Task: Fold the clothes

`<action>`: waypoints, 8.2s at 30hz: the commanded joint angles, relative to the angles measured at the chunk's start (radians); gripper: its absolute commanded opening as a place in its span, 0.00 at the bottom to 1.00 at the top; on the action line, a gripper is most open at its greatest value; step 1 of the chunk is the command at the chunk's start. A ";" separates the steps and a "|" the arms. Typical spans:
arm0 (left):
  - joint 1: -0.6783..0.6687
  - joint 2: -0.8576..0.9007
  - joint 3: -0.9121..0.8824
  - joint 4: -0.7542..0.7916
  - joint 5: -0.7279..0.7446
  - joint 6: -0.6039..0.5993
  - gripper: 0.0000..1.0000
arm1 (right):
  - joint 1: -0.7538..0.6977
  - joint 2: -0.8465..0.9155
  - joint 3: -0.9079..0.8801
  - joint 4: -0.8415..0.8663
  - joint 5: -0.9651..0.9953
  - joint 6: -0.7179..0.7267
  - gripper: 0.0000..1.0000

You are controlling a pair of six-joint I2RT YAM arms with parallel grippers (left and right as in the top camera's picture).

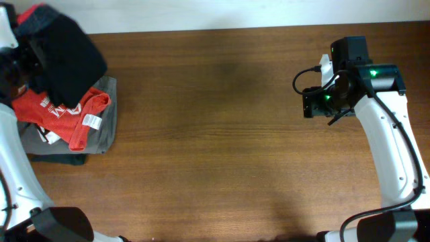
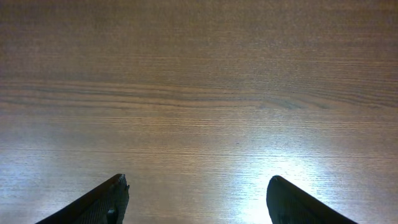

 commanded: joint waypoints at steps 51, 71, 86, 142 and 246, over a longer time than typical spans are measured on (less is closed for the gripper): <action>0.219 0.302 0.021 -0.041 -0.282 -0.062 0.43 | 0.000 -0.005 0.005 -0.020 0.016 -0.002 0.75; 0.224 0.133 0.071 -0.048 0.183 -0.065 0.99 | 0.000 -0.005 0.005 -0.019 0.014 -0.002 0.75; 0.263 0.452 0.057 -0.082 0.028 -0.065 0.18 | 0.000 -0.005 0.005 -0.029 0.012 -0.002 0.75; 0.077 0.033 -0.251 -0.167 0.232 0.102 0.75 | -0.023 -0.016 0.035 -0.053 -0.007 0.017 0.81; -0.375 -1.094 -0.865 -0.206 -0.240 0.078 0.99 | -0.030 -1.592 -1.579 1.205 -0.191 -0.246 0.99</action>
